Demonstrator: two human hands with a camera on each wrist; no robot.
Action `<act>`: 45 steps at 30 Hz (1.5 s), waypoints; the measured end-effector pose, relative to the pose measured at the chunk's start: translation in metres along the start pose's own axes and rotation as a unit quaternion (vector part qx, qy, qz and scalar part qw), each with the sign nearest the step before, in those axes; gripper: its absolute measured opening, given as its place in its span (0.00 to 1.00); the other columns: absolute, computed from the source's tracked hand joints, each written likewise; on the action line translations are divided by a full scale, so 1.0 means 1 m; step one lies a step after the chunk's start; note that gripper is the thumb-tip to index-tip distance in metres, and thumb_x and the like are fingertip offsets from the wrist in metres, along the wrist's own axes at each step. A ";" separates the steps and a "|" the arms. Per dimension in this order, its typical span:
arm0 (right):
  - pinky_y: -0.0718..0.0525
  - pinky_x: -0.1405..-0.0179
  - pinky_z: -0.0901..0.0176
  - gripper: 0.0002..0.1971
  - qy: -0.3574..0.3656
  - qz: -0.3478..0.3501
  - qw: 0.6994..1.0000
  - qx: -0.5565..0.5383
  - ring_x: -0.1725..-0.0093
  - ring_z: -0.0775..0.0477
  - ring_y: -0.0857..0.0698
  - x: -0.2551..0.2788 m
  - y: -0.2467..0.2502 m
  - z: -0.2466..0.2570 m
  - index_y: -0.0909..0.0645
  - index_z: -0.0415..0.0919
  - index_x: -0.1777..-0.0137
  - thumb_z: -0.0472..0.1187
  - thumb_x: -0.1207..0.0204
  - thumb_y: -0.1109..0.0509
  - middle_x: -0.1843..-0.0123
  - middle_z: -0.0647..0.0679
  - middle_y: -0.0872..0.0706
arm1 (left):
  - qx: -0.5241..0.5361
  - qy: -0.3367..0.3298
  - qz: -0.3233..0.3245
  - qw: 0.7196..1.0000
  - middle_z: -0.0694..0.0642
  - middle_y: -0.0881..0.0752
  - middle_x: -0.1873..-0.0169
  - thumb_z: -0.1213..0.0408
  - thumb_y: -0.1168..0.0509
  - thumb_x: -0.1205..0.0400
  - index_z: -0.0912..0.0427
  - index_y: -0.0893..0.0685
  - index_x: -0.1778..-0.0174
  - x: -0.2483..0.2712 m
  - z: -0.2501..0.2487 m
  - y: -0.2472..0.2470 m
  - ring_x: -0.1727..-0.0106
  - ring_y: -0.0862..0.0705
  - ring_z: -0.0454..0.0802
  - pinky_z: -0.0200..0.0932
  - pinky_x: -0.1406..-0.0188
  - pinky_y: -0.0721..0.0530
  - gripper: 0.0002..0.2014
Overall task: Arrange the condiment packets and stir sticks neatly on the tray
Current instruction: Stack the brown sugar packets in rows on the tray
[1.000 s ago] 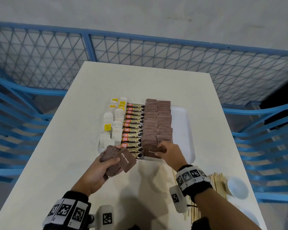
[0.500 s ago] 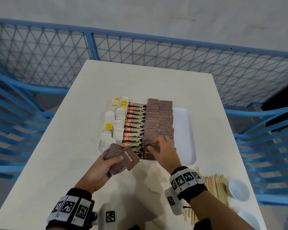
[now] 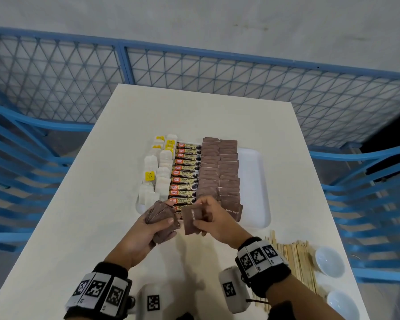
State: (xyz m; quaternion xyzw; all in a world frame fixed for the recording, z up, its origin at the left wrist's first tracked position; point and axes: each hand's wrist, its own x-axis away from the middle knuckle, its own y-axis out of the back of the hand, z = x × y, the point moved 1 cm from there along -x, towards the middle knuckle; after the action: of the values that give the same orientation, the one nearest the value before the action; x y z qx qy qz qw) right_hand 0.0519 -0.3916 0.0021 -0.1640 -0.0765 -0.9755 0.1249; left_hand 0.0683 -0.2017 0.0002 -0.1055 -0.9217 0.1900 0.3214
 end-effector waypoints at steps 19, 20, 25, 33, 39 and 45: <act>0.27 0.66 0.78 0.08 -0.026 -0.194 0.967 0.161 0.66 0.59 0.25 -0.008 0.031 -0.035 0.23 0.42 0.58 0.34 0.29 0.26 0.68 0.57 0.22 | 0.007 0.001 0.002 1.000 0.63 0.14 0.50 0.79 0.38 0.21 0.58 0.19 0.38 0.002 -0.002 0.004 0.54 0.12 0.57 0.44 0.63 0.11 0.18; 0.27 0.67 0.78 0.08 -0.019 -0.198 0.965 0.171 0.66 0.58 0.26 -0.009 0.031 -0.035 0.24 0.41 0.59 0.34 0.29 0.25 0.68 0.56 0.23 | 0.007 0.000 0.004 1.000 0.62 0.13 0.50 0.79 0.39 0.20 0.58 0.19 0.38 0.001 -0.003 0.004 0.55 0.12 0.57 0.44 0.63 0.11 0.18; 0.18 0.62 0.57 0.15 -0.034 -0.246 0.962 0.114 0.68 0.51 0.29 -0.016 0.030 -0.038 0.28 0.48 0.68 0.35 0.31 0.23 0.72 0.54 0.28 | 0.017 0.003 0.014 1.000 0.63 0.13 0.51 0.79 0.41 0.20 0.58 0.18 0.39 0.002 -0.004 0.003 0.53 0.12 0.58 0.45 0.61 0.11 0.17; 0.28 0.54 0.65 0.11 -0.039 -0.224 0.936 0.268 0.50 0.46 0.23 -0.021 0.027 -0.049 0.20 0.42 0.55 0.41 0.33 0.22 0.55 0.47 0.21 | 0.015 0.010 0.017 1.000 0.68 0.16 0.44 0.85 0.45 0.21 0.63 0.23 0.34 -0.001 -0.002 0.001 0.52 0.12 0.62 0.50 0.59 0.10 0.23; 0.26 0.38 0.55 0.24 -0.018 -0.251 0.909 0.331 0.40 0.45 0.28 -0.019 0.020 -0.040 0.26 0.42 0.39 0.46 0.33 0.23 0.41 0.45 0.26 | 0.006 0.008 0.025 1.000 0.70 0.15 0.46 0.85 0.40 0.23 0.65 0.24 0.34 -0.002 0.000 -0.003 0.52 0.12 0.65 0.51 0.58 0.10 0.22; 0.23 0.57 0.70 0.10 0.037 -0.101 0.990 0.092 0.59 0.57 0.21 -0.011 -0.002 -0.007 0.21 0.44 0.46 0.46 0.24 0.29 0.56 0.47 0.16 | -0.098 -0.014 0.059 0.993 0.65 0.12 0.59 0.77 0.27 0.31 0.65 0.21 0.41 0.001 0.000 -0.008 0.61 0.12 0.57 0.44 0.66 0.14 0.22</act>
State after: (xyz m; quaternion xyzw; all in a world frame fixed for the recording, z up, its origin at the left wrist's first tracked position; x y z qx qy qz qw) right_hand 0.0590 -0.3890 -0.0080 -0.1070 -0.1777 -0.9773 0.0434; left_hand 0.0670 -0.2085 0.0044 -0.1878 -0.9324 0.1190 0.2850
